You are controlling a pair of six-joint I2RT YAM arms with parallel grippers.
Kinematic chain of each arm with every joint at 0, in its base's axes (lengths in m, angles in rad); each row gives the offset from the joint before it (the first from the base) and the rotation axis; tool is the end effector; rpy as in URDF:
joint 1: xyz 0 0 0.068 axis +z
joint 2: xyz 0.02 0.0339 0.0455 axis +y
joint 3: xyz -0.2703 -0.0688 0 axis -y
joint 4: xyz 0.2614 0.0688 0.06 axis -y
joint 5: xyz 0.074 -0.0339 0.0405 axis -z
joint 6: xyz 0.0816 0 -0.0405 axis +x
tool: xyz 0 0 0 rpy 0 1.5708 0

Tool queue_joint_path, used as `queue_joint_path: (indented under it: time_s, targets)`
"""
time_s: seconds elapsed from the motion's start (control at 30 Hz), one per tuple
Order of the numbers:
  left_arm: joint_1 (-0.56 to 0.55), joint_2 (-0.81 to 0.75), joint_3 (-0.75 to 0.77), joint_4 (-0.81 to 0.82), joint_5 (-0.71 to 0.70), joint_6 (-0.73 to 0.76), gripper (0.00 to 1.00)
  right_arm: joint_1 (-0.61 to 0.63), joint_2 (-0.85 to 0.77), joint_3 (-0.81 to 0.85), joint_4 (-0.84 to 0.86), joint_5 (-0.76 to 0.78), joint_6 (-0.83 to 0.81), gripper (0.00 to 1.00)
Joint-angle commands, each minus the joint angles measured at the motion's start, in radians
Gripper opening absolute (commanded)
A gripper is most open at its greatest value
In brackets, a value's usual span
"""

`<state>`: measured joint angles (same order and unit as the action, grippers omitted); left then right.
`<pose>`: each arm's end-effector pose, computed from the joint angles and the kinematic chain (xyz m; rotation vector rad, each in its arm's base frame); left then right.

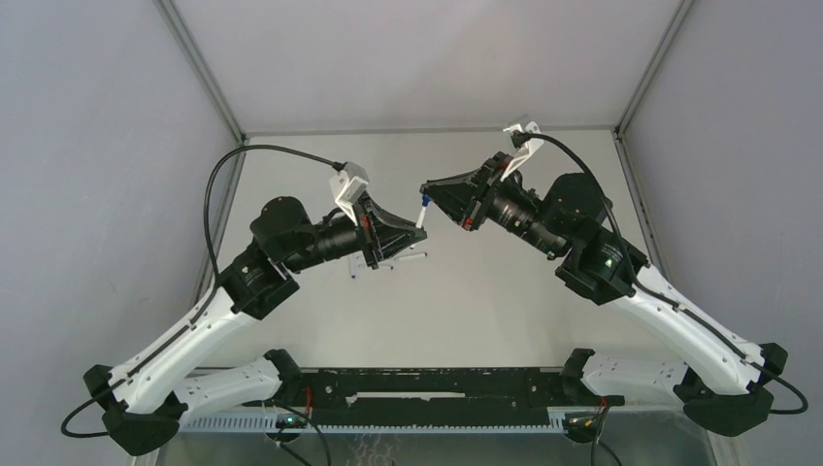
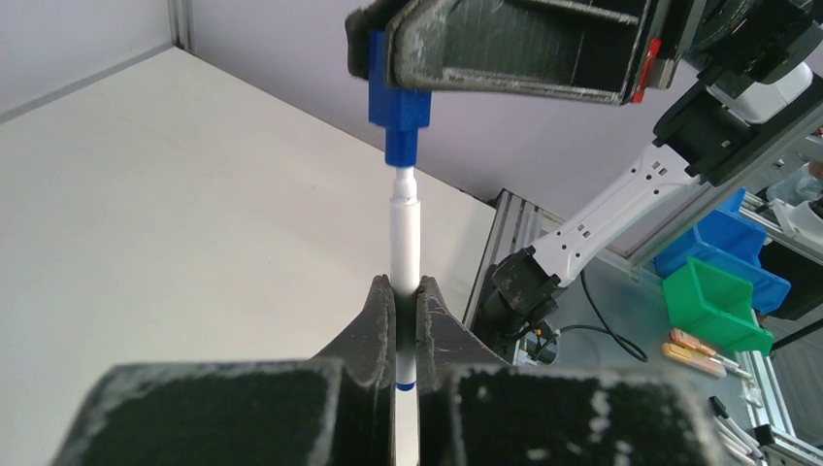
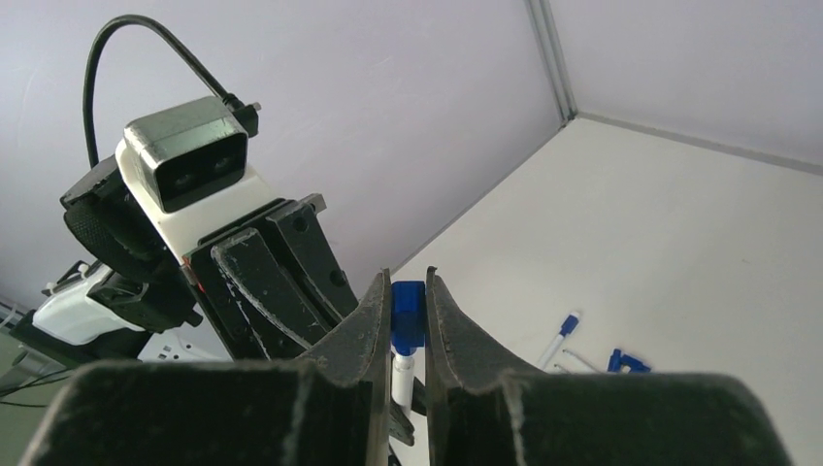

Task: Insert the pens into the pen caps
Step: Adjust the pen cap on the pen.

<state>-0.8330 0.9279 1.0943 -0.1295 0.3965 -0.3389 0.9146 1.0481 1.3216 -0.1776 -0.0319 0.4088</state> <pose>0.1482 -0.2099 0.4378 0.7309 1.5033 -1.2128 0.1660 0.2198 0.4910 -0.4204 1.5163 1.0840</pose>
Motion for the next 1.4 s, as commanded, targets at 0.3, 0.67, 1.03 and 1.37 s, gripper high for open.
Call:
queue_joint_path:
  time_s: [0.3, 0.67, 1.03, 1.37]
  targets:
    - [-0.012, 0.011, 0.062, 0.01, 0.067, 0.033, 0.0, -0.06, -0.02, 0.063, -0.007, -0.046, -0.023, 0.0]
    - [-0.013, -0.003, 0.049, 0.024, 0.009, 0.023, 0.0, -0.061, -0.031, 0.056, -0.041, -0.1, -0.017, 0.0]
    - [-0.014, -0.003, 0.049, 0.027, 0.01, 0.022, 0.0, -0.06, -0.033, 0.047, -0.03, -0.133, -0.004, 0.0]
    - [-0.012, -0.017, 0.039, 0.031, 0.006, 0.025, 0.0, -0.061, -0.014, 0.036, -0.035, -0.13, 0.0, 0.0]
